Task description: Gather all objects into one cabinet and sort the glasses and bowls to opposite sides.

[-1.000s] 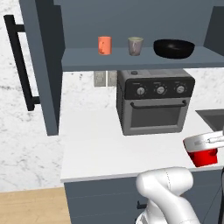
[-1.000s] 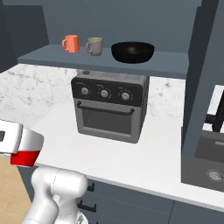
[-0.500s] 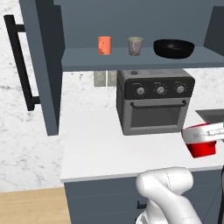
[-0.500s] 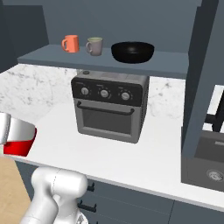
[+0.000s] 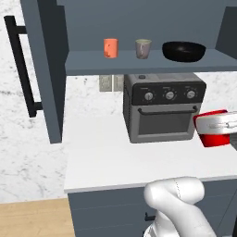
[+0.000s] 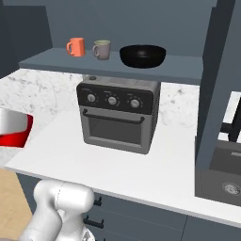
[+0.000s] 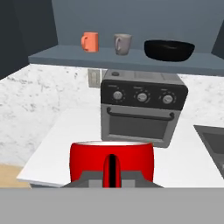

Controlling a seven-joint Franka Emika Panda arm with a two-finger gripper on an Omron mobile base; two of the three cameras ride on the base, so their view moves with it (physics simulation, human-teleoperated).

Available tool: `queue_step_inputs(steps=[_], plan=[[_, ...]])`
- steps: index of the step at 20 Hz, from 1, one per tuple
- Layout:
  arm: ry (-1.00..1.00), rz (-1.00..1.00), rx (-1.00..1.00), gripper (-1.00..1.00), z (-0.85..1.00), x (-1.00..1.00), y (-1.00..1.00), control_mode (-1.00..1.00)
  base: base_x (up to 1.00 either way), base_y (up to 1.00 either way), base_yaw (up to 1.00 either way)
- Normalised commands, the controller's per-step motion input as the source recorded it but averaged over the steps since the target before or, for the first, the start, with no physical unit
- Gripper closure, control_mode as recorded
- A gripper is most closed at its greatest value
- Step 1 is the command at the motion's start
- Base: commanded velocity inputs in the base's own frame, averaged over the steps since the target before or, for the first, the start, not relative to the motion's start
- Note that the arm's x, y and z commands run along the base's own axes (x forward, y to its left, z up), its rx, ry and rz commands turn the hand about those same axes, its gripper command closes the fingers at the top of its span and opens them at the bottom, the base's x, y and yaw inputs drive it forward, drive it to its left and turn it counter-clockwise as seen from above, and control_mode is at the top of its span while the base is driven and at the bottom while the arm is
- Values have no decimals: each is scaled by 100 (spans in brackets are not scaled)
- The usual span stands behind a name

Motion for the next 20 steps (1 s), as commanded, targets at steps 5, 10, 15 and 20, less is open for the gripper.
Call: queue_step_inputs(steps=[5, 10, 15, 20], plan=[[-19, 0, 0, 100, 7, 47, 0, -100, 0, 0, 0], [-19, 0, 0, 100, 0, 72, 6, -100, 0, 0, 0], [-24, 0, 0, 100, 0, 60, 2, -100, 0, 0, 0], [-26, 0, 0, 100, 0, 42, 0, -100, 0, 0, 0]])
